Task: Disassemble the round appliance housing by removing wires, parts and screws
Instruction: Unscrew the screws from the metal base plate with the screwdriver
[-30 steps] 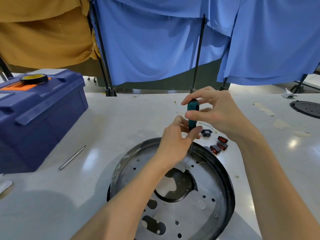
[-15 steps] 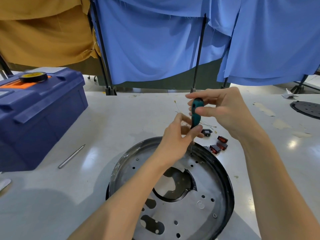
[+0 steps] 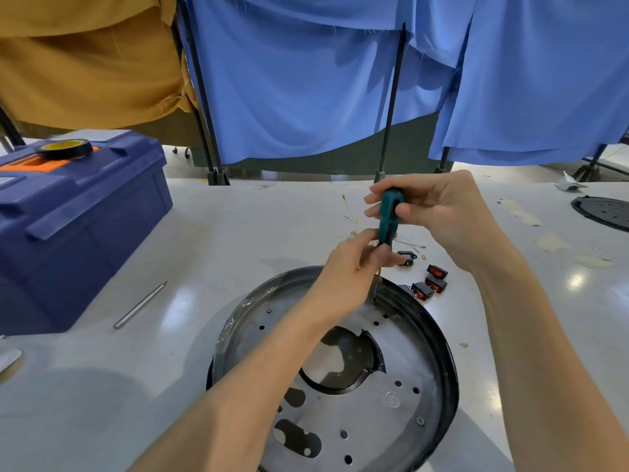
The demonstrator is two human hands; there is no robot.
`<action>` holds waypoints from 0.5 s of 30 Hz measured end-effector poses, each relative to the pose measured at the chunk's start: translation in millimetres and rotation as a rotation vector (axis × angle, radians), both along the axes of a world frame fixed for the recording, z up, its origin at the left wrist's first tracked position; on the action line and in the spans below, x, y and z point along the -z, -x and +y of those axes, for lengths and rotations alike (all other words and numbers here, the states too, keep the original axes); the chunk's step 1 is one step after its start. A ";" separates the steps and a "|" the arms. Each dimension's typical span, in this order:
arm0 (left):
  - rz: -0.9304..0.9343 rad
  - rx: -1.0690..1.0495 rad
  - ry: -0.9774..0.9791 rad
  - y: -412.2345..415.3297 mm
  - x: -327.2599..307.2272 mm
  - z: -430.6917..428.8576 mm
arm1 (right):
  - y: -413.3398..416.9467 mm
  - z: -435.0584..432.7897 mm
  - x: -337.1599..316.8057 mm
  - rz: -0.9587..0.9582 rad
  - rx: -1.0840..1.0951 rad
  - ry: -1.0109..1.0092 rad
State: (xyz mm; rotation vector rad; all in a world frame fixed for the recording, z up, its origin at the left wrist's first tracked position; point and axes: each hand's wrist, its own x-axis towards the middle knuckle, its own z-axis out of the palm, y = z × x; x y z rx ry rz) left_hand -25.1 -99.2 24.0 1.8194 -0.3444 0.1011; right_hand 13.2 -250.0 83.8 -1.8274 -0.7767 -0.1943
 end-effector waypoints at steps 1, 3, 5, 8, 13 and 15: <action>0.001 -0.009 -0.008 -0.1 0.3 0.0 | 0.3 0.2 -1.0 0.014 -0.022 0.014; 0.016 -0.044 0.002 -0.5 2.5 -0.4 | 1.1 3.8 -2.4 -0.027 -0.011 0.113; 0.019 -0.079 0.004 -0.4 3.1 -1.4 | 0.9 8.3 -1.7 -0.072 0.074 0.162; 0.000 -0.065 0.059 0.3 2.4 -0.9 | 1.4 11.4 -1.6 -0.100 0.109 0.079; 0.006 -0.035 0.044 -0.8 0.5 0.2 | 2.4 3.2 -3.7 0.015 -0.014 0.047; 0.024 -0.061 0.066 -1.6 1.0 -0.6 | 2.5 6.6 -3.2 -0.031 0.040 0.143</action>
